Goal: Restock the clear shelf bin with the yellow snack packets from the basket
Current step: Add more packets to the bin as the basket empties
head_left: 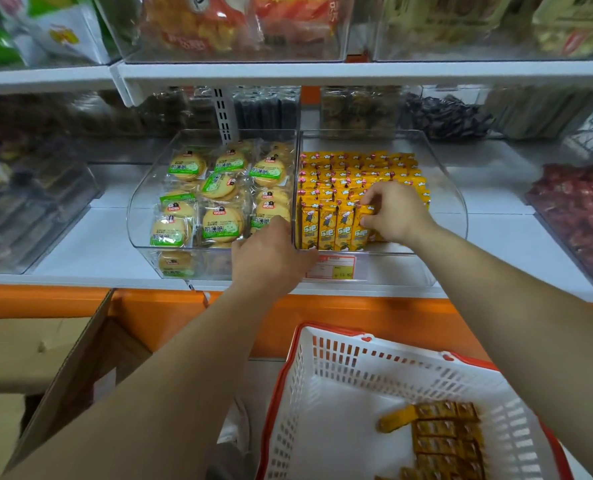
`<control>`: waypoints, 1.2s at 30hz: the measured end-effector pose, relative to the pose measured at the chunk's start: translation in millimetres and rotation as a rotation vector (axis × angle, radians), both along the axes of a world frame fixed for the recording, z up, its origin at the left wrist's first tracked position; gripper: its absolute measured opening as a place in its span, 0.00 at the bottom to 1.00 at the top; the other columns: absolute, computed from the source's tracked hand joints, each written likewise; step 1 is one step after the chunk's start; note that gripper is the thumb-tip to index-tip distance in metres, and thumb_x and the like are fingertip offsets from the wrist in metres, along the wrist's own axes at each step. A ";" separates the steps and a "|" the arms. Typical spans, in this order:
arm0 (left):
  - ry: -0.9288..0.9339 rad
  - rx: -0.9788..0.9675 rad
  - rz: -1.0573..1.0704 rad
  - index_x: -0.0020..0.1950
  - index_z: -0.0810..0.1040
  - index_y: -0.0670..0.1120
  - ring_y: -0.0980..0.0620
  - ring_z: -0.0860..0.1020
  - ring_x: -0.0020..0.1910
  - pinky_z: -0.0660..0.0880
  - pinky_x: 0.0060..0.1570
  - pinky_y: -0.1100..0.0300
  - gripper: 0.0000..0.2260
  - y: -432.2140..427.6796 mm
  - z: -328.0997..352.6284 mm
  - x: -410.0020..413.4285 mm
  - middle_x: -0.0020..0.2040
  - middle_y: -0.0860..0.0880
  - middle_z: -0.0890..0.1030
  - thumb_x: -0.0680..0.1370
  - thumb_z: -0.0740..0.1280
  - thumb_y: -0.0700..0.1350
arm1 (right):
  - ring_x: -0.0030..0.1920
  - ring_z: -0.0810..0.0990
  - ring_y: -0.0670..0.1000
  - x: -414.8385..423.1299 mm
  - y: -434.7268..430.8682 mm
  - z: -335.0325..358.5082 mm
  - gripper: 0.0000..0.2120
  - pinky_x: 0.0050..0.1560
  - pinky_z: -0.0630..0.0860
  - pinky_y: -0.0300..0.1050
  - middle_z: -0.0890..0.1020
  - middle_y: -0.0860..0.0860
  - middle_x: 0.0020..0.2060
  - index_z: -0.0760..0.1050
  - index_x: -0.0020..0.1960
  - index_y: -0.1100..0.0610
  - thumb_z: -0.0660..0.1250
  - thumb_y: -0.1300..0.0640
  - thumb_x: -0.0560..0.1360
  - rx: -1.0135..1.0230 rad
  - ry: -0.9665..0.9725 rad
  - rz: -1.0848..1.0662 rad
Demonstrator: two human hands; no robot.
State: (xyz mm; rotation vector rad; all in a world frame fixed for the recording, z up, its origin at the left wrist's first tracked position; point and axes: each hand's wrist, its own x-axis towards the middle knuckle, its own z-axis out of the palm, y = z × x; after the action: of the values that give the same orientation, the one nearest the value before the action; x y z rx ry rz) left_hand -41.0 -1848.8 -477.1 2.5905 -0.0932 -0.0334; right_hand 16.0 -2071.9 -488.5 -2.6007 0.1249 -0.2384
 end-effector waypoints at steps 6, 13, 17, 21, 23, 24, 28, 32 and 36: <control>0.048 -0.017 -0.020 0.56 0.74 0.53 0.48 0.80 0.49 0.77 0.58 0.42 0.16 3.6 9.5 -0.5 0.44 0.54 0.81 0.75 0.72 0.60 | 0.61 0.78 0.56 -17.0 12.1 9.9 0.21 0.57 0.78 0.52 0.77 0.53 0.65 0.77 0.66 0.50 0.73 0.53 0.73 -0.137 0.040 -0.028; -0.141 -0.140 -0.137 0.62 0.75 0.50 0.51 0.80 0.46 0.82 0.45 0.50 0.18 -0.9 37.7 -35.0 0.50 0.52 0.79 0.76 0.73 0.55 | 0.45 0.77 0.48 -114.0 -5.3 43.8 0.10 0.47 0.77 0.46 0.80 0.46 0.50 0.80 0.51 0.47 0.74 0.49 0.71 -0.060 -0.062 0.070; 0.029 -0.127 -0.355 0.55 0.77 0.54 0.57 0.79 0.47 0.76 0.45 0.59 0.11 -23.0 19.6 -78.0 0.50 0.58 0.80 0.76 0.75 0.52 | 0.36 0.78 0.39 -173.4 -28.8 26.3 0.05 0.42 0.76 0.42 0.82 0.43 0.39 0.80 0.44 0.47 0.75 0.53 0.70 0.054 0.081 0.141; 0.187 0.099 -0.556 0.59 0.79 0.50 0.51 0.80 0.52 0.78 0.54 0.55 0.14 -54.1 -27.4 -108.2 0.56 0.51 0.82 0.76 0.73 0.53 | 0.40 0.81 0.47 -204.6 -51.7 -28.5 0.05 0.43 0.75 0.42 0.84 0.49 0.39 0.82 0.45 0.55 0.76 0.59 0.71 0.103 0.265 0.140; 0.266 0.229 -0.584 0.61 0.79 0.51 0.51 0.79 0.55 0.76 0.59 0.53 0.15 -63.4 -59.2 -117.4 0.59 0.52 0.82 0.77 0.72 0.55 | 0.42 0.81 0.48 -215.2 -64.3 -62.4 0.04 0.42 0.74 0.41 0.83 0.48 0.40 0.81 0.45 0.54 0.75 0.58 0.72 0.114 0.369 0.123; 0.310 0.258 -0.581 0.61 0.79 0.51 0.51 0.79 0.57 0.76 0.61 0.52 0.15 -66.7 -77.0 -121.0 0.60 0.52 0.82 0.78 0.71 0.56 | 0.42 0.80 0.47 -220.1 -70.1 -79.7 0.04 0.41 0.72 0.40 0.82 0.46 0.39 0.80 0.45 0.53 0.75 0.57 0.72 0.118 0.416 0.114; 0.476 0.287 -0.563 0.63 0.77 0.49 0.47 0.77 0.58 0.76 0.61 0.51 0.16 -80.1 -150.9 -133.8 0.62 0.48 0.80 0.79 0.69 0.55 | 0.45 0.79 0.48 -236.1 -85.8 -149.5 0.03 0.45 0.70 0.39 0.78 0.42 0.39 0.80 0.46 0.54 0.74 0.58 0.74 0.159 0.565 0.073; 0.686 0.317 -0.614 0.65 0.75 0.48 0.47 0.76 0.56 0.75 0.58 0.51 0.18 -84.4 -227.6 -147.0 0.62 0.47 0.78 0.80 0.69 0.56 | 0.48 0.81 0.53 -249.9 -83.6 -217.6 0.06 0.47 0.77 0.46 0.83 0.53 0.47 0.81 0.50 0.55 0.73 0.56 0.74 0.217 0.700 0.049; 0.856 0.374 -0.648 0.64 0.76 0.52 0.50 0.76 0.54 0.75 0.54 0.53 0.20 -71.8 -286.8 -155.7 0.61 0.50 0.79 0.77 0.71 0.60 | 0.52 0.79 0.51 -261.9 -60.9 -271.5 0.18 0.51 0.77 0.45 0.81 0.49 0.54 0.78 0.62 0.50 0.71 0.45 0.74 0.080 0.818 0.182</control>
State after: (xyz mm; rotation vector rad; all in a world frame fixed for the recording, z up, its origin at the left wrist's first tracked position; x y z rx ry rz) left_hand -196.7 -1920.6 -763.9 2.5384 -0.6396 -1.4751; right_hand -245.9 -2132.8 -760.0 -2.4468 0.1734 0.8804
